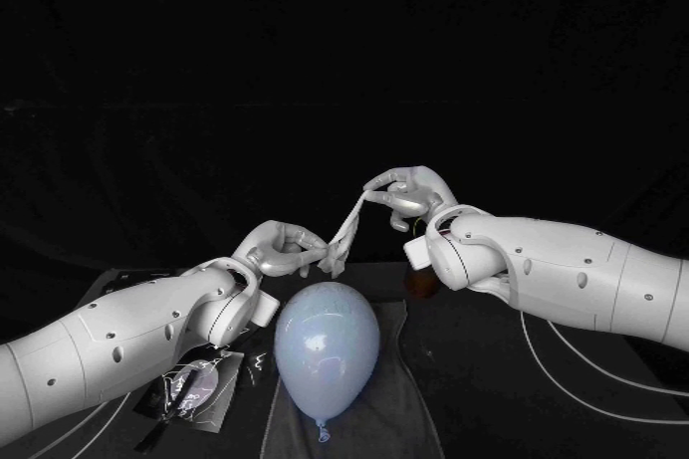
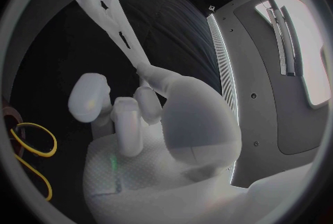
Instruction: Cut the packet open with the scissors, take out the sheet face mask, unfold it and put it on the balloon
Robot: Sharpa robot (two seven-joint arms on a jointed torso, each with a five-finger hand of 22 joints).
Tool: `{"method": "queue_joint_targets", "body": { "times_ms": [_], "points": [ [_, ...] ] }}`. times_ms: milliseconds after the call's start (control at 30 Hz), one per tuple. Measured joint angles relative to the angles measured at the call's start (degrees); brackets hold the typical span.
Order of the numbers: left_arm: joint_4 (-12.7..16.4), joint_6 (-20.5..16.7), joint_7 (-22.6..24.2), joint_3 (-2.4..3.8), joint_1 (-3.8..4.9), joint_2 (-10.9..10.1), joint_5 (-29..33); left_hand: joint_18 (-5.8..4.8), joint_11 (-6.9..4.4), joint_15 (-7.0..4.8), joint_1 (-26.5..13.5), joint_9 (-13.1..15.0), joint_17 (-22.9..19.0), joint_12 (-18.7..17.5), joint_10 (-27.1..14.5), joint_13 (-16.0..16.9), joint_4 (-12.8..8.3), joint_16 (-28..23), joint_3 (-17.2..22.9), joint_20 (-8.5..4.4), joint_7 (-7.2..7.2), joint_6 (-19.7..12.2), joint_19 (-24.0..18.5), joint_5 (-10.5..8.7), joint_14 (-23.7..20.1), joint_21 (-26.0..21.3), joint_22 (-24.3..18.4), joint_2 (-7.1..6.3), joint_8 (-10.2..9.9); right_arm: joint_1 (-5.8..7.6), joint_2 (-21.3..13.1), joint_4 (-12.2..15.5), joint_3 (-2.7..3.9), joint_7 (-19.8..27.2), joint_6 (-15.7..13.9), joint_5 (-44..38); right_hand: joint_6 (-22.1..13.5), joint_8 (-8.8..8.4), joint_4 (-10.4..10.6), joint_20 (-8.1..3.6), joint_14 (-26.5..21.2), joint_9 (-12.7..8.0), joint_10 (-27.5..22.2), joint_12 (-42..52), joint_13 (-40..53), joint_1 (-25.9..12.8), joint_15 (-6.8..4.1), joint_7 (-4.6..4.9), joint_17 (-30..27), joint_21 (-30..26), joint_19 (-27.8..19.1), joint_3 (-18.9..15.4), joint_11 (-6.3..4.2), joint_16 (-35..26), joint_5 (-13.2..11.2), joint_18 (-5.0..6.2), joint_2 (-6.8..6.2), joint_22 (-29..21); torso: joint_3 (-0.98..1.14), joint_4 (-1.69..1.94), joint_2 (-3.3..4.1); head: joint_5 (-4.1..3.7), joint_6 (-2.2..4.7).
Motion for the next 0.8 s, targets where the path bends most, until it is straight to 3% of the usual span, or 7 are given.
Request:
{"method": "queue_joint_targets", "body": {
  "times_ms": [67, 133, 267, 367, 500, 800],
  "points": [
    [0.0, 0.0, -0.1, 0.00, 0.00, 0.0, -0.1, -0.02, 0.86, 0.78, 0.7, -0.5, -6.8, -0.8, -0.9, -0.5, -0.9, -2.3, 2.3, 0.28, 1.46, -1.6, -1.2, 0.08, -4.4, 0.0, 0.1, -0.09, -1.1, 0.00, -0.1, 0.1, 0.00, 0.0, 0.0, 0.0, 0.0, 0.00, 0.0, 0.00, 0.0, 0.0, 0.0, 0.0, 0.0, 0.0, 0.00, 0.00, 0.0, 0.0, 0.0, 0.0, 0.00, 0.0, 0.0, 0.00, 0.00, 0.0, 0.00, 0.01, 0.00, 0.00, 0.06],
    [-0.1, 0.0, -0.1, 0.00, 0.00, 0.1, -0.2, -0.03, 1.69, 1.43, 0.2, -1.2, -10.6, -1.8, -1.9, -0.9, -0.8, -4.2, 3.3, 0.73, 1.93, -3.0, -2.3, 0.29, -7.6, -0.5, 0.2, -0.56, -2.6, 0.00, -0.1, 0.2, 0.00, 0.0, 0.0, 0.0, 0.0, 0.00, 0.0, 0.00, 0.0, 0.0, 0.0, 0.0, 0.0, 0.0, 0.00, 0.00, 0.0, 0.0, 0.0, 0.0, 0.00, 0.0, 0.0, 0.00, 0.00, 0.0, 0.00, 0.01, 0.00, 0.05, 0.11],
    [-0.6, 0.0, -0.2, 0.00, 0.00, 0.5, -1.1, -0.05, 3.97, 3.63, -4.5, -3.2, -14.3, -5.7, -6.0, -3.0, 1.3, -10.5, 3.4, 2.34, 3.35, -7.8, -6.2, 0.31, -13.1, -4.7, -1.7, -4.47, -6.7, 0.00, -0.3, 1.1, 0.00, 0.0, 0.1, 0.0, 0.0, -0.01, 0.0, 0.00, 0.0, 0.0, 0.0, 0.0, 0.0, 0.0, 0.00, -0.01, 0.0, 0.0, 0.0, 0.0, 0.00, 0.0, 0.0, 0.00, 0.00, 0.0, 0.00, 0.06, 0.00, 0.21, 0.16],
    [-1.4, 0.2, -0.4, 0.00, 0.00, 1.0, -1.8, -0.05, 4.86, 4.24, -6.6, -4.0, -15.8, -7.4, -8.1, -4.0, 2.3, -13.3, 2.1, 3.25, 3.33, -10.2, -7.1, 0.31, -14.1, -8.0, -4.2, -6.56, -8.5, -0.01, -0.3, 2.0, 0.00, 0.2, 0.2, 0.0, 0.0, -0.02, 0.0, 0.00, 0.0, 0.0, 0.0, 0.0, 0.0, 0.0, 0.00, -0.02, 0.0, 0.0, 0.0, 0.0, 0.00, 0.0, 0.0, 0.00, 0.01, 0.0, 0.00, 0.07, -0.01, 0.29, 0.26],
    [-2.6, 0.6, -1.0, -0.01, 0.00, 1.9, -2.9, -0.05, 5.05, 4.65, -6.8, -4.1, -16.6, -7.6, -8.3, -4.6, 2.2, -14.3, 1.2, 4.27, 3.51, -10.4, -6.1, 0.31, -13.7, -10.2, -6.3, -6.77, -8.7, -0.03, -0.4, 3.2, 0.00, 0.3, 0.5, 0.1, -0.1, -0.04, 0.0, 0.00, 0.0, 0.1, 0.0, 0.0, 0.0, 0.0, 0.00, -0.10, 0.0, 0.0, 0.0, 0.0, 0.00, -0.1, 0.0, 0.00, 0.02, 0.0, 0.01, 0.04, -0.04, 0.39, 0.36],
    [-4.7, 2.2, -2.9, -0.01, 0.00, 3.5, -5.7, 0.59, 5.19, 4.79, -6.6, -4.1, -17.1, -8.5, -9.1, -5.3, 1.6, -14.9, 0.7, 4.77, 3.40, -10.3, -5.1, 0.31, -13.0, -11.8, -8.0, -6.54, -8.9, -0.03, -0.8, 4.4, 0.08, 0.8, 0.7, 0.1, -0.1, -0.07, 0.0, 0.00, -0.1, 0.1, 0.0, 0.0, 0.0, -0.2, 0.08, -0.10, 0.0, 0.0, 0.0, 0.0, 0.00, -0.3, 0.0, 0.00, 0.24, 0.0, -0.03, -0.02, -0.07, 0.61, 0.48]
  ]
}}
